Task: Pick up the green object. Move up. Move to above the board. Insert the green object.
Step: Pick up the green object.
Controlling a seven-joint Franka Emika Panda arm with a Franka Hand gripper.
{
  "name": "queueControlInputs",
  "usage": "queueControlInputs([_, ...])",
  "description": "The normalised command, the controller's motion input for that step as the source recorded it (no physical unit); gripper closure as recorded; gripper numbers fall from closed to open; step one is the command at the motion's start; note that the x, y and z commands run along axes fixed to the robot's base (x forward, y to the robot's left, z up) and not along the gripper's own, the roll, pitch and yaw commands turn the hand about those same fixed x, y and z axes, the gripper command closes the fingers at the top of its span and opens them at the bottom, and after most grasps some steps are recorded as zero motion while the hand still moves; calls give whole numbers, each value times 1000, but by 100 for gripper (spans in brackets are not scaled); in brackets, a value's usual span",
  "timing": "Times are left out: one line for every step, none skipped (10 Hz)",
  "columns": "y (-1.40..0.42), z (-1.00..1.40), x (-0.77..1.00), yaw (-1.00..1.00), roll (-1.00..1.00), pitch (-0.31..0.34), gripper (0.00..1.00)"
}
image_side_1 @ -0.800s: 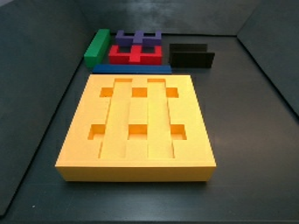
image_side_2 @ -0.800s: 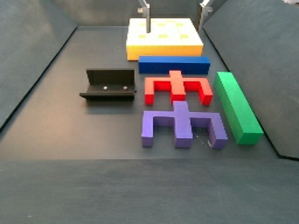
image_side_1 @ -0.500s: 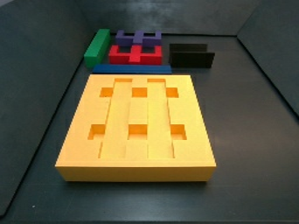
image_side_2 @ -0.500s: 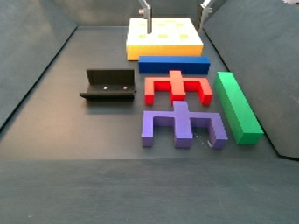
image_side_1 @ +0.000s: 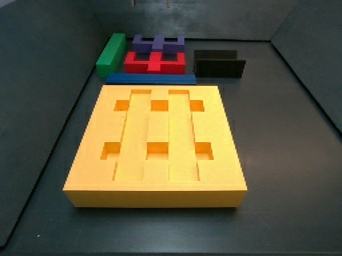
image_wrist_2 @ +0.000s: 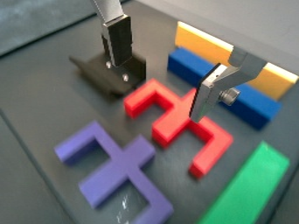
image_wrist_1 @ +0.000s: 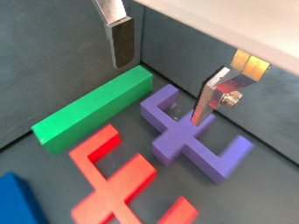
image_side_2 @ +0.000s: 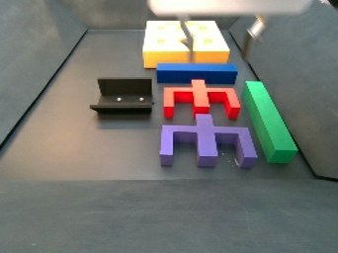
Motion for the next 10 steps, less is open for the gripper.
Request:
queueControlInputs([0, -800, -706, -86, 0, -120, 0])
queueControlInputs([0, -629, -754, -114, 0, -173, 0])
queueControlInputs([-17, -451, -583, -209, 0, -140, 0])
queueControlInputs([0, -377, -429, -234, 9, -71, 0])
queueControlInputs([0, -300, -363, -169, 0, -76, 0])
queueControlInputs([0, -323, -237, -126, 0, -49, 0])
queueControlInputs([0, -411, -260, -103, 0, -60, 0])
queueControlInputs([0, -511, -323, 0, 20, -47, 0])
queueControlInputs([0, -400, -280, -17, 1, -39, 0])
queueControlInputs([0, -383, -251, -23, 17, -17, 0])
